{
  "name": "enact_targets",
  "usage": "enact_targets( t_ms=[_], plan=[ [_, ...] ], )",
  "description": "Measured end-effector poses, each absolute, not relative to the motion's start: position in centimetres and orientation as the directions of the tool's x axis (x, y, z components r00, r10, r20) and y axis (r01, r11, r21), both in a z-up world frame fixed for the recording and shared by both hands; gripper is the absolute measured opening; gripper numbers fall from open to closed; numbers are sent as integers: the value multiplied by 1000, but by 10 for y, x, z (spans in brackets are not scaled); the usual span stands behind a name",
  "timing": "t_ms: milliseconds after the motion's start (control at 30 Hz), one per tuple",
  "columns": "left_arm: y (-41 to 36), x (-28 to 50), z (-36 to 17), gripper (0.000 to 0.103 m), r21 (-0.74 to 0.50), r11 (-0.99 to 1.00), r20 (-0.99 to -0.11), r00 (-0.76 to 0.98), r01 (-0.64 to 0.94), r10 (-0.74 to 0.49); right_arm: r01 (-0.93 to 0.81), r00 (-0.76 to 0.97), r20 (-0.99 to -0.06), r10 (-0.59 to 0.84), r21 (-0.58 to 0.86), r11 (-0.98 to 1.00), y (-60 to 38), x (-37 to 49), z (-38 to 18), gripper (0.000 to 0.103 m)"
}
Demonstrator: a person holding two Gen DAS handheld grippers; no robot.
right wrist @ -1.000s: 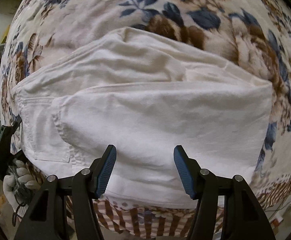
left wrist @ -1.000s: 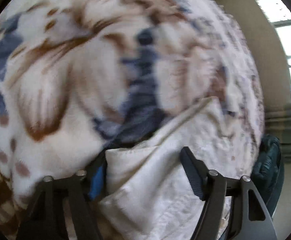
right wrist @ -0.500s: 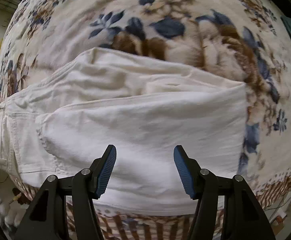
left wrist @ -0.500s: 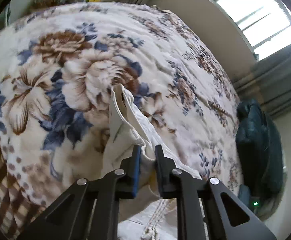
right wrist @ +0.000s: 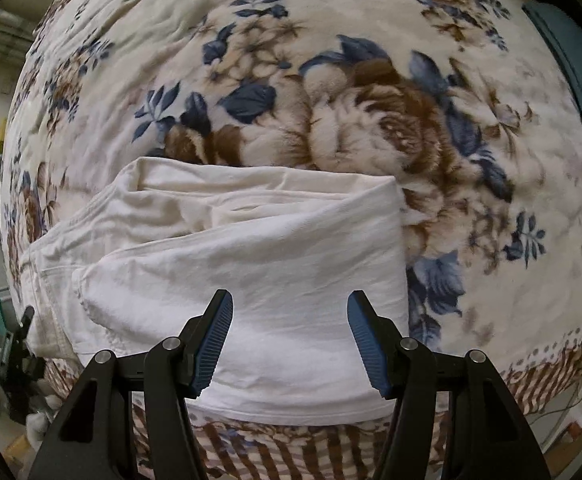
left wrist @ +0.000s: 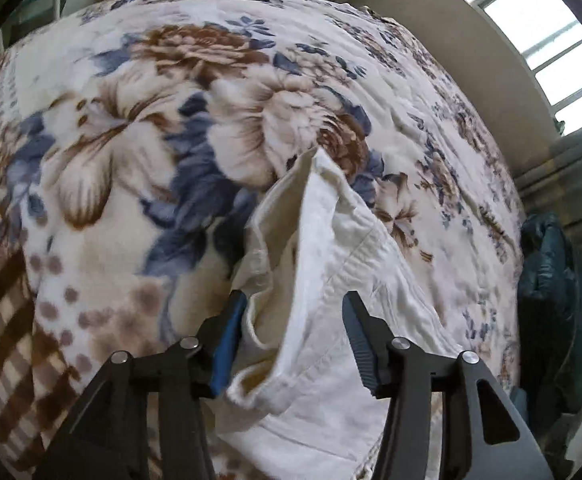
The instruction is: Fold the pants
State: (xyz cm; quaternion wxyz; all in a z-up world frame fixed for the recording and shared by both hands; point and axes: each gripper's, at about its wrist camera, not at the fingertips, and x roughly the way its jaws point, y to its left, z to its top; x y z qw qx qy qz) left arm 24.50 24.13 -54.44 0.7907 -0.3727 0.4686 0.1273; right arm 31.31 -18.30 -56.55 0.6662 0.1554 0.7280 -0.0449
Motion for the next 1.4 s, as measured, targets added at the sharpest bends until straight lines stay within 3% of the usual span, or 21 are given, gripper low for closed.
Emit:
enact_targets(
  t_ms=[133, 267, 433, 633, 700, 733, 767, 1033, 1167, 1233, 1400],
  plan=[
    [239, 225, -542, 49, -498, 653, -826, 542, -570, -156, 274, -85, -982, 168, 139, 952, -173, 307, -573, 62],
    [243, 193, -547, 65, -523, 570, -828, 535, -633, -166, 277, -106, -977, 183, 148, 949, -161, 302, -581, 62],
    [245, 199, -587, 66, -553, 500, -826, 517, -666, -225, 272, -120, -976, 183, 145, 951, -154, 303, -585, 62],
    [263, 247, -606, 68, -578, 478, -806, 555, -662, -205, 256, -107, -979, 175, 143, 956, -148, 307, -579, 62],
    [262, 259, -600, 63, -597, 503, -786, 582, -626, -209, 252, -112, -978, 176, 143, 957, -145, 307, -580, 62],
    [258, 266, -592, 40, -596, 536, -781, 587, -598, -213, 251, -114, -978, 177, 144, 957, -144, 306, -581, 62],
    [251, 273, -580, 33, -607, 575, -765, 601, -549, -233, 247, -114, -978, 175, 143, 959, -142, 306, -581, 62],
    [184, 293, -500, 29, -552, 765, -723, 647, -333, -240, 219, -123, -981, 149, 120, 968, -136, 298, -589, 62],
    [130, 280, -459, 27, -519, 822, -715, 646, -233, -268, 147, -107, -994, -6, -22, 989, -139, 295, -586, 64],
    [107, 271, -448, 27, -516, 833, -715, 637, -201, -290, 92, -93, -991, -94, -102, 990, -140, 294, -586, 98],
    [29, 255, -441, 23, -496, 861, -742, 569, -111, -355, 43, -67, -985, -159, -162, 986, -159, 288, -587, 98]
  ],
)
